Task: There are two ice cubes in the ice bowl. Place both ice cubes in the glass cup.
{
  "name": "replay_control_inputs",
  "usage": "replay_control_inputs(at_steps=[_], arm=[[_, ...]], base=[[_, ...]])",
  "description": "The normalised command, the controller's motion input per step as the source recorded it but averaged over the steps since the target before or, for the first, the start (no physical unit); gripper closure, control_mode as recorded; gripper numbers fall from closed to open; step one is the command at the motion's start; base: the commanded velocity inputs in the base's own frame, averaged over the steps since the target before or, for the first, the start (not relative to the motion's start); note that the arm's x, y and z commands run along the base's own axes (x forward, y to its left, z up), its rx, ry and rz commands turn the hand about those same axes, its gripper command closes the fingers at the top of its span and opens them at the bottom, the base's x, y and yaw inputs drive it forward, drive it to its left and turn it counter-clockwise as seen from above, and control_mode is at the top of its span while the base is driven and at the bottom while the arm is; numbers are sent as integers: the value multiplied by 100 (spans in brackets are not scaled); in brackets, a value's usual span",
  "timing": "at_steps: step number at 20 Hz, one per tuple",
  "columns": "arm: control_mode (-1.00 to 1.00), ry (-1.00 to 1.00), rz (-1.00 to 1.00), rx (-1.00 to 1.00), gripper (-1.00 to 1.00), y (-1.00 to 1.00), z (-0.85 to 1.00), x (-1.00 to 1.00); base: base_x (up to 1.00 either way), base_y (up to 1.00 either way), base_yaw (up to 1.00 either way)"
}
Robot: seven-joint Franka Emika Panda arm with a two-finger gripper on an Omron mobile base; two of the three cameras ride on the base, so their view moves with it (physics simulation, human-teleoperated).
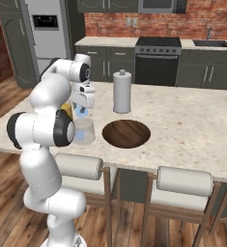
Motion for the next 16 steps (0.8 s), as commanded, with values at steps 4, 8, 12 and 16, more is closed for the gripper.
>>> replay_control_inputs(at_steps=[4,8,12,16], arm=[[-100,-11,0,-3,100,6,-24,26],[-100,-7,0,0,100,10,-13,24],[-100,-8,0,0,100,11,-9,24],[-100,-10,0,0,100,7,-13,18]], base=[[0,0,0],[0,0,0],[0,0,0],[0,0,0]])
